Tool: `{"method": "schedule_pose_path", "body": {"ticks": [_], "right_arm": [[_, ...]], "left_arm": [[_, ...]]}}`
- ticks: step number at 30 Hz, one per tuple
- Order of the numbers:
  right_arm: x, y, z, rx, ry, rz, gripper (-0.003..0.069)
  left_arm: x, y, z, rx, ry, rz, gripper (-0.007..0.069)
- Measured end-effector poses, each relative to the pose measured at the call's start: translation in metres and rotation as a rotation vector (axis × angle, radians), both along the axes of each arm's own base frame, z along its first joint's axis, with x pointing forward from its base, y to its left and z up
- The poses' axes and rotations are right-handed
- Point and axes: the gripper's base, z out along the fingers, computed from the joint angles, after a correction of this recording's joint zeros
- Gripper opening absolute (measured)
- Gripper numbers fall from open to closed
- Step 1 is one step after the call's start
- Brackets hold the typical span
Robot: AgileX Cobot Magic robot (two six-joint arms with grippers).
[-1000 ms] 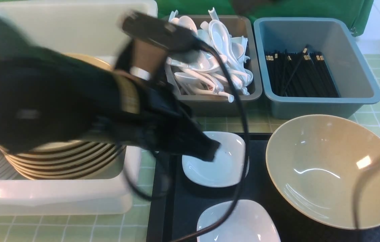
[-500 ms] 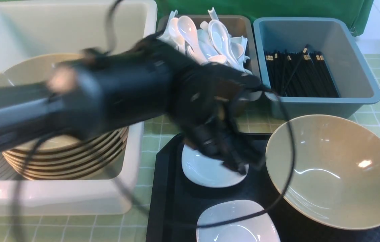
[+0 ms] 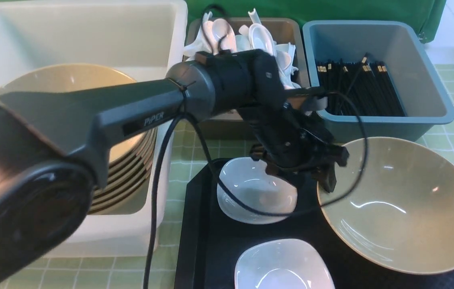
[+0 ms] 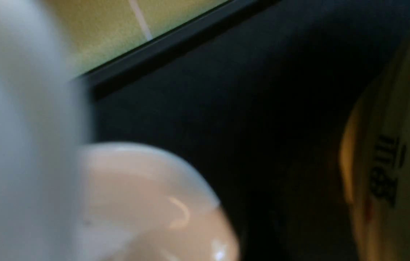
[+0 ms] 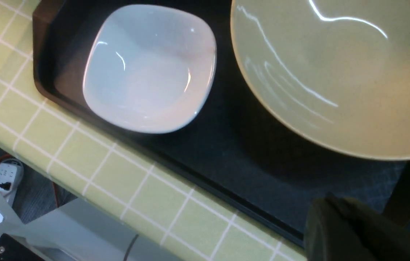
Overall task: On green table put chopsticks spoon bowls plates into blue grey white boxes.
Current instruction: 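Grasp the large bowl on the tray by its rim, then place the tan bowl onto the bowl stack in the left bin with the left gripper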
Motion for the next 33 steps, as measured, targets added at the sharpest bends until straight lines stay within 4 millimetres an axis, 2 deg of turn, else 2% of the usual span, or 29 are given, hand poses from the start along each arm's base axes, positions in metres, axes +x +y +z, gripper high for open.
{"method": "schedule_pose_path", "body": {"ticks": [1,2,3,4,6,12,16,20,24,29,33], "right_arm": [[0.000,0.000,0.000,0.001,-0.003,0.000,0.0022],[0.000,0.000,0.000,0.001,-0.002,0.000,0.0022],[0.000,0.000,0.000,0.002,-0.004,0.000,0.0022],[0.000,0.000,0.001,0.005,-0.008,-0.001,0.0022],[0.001,0.001,0.001,0.011,-0.019,-0.002,0.0022],[0.005,0.003,0.011,0.047,-0.106,0.006,0.0022],[0.006,0.003,0.033,0.087,-0.200,0.014,0.0022],[0.010,0.005,0.045,0.097,-0.236,0.023,0.0022],[0.019,0.011,0.046,0.094,-0.223,0.041,0.0022],[0.030,0.027,0.045,0.110,-0.210,0.166,0.0025],[0.049,0.052,0.062,0.141,-0.234,0.350,0.0025]], "left_arm": [[0.004,0.002,0.001,-0.068,0.045,-0.002,0.0193],[0.006,0.004,0.001,-0.077,0.045,-0.005,0.0176],[0.010,0.008,0.003,-0.128,0.071,-0.006,0.0083],[0.014,0.012,0.005,-0.162,0.087,-0.006,0.0046],[0.018,0.017,0.007,-0.201,0.107,-0.012,0.0025],[0.028,0.046,0.026,-0.235,0.082,-0.056,0.0018],[0.022,0.069,0.076,-0.245,-0.031,-0.083,0.0018],[0.017,0.084,0.109,-0.293,-0.073,-0.085,0.0018],[0.017,0.096,0.122,-0.349,-0.068,-0.085,0.0018],[0.025,0.117,0.133,-0.413,-0.086,-0.039,0.0018],[0.027,0.165,0.168,-0.420,-0.194,0.057,0.0018]]}}
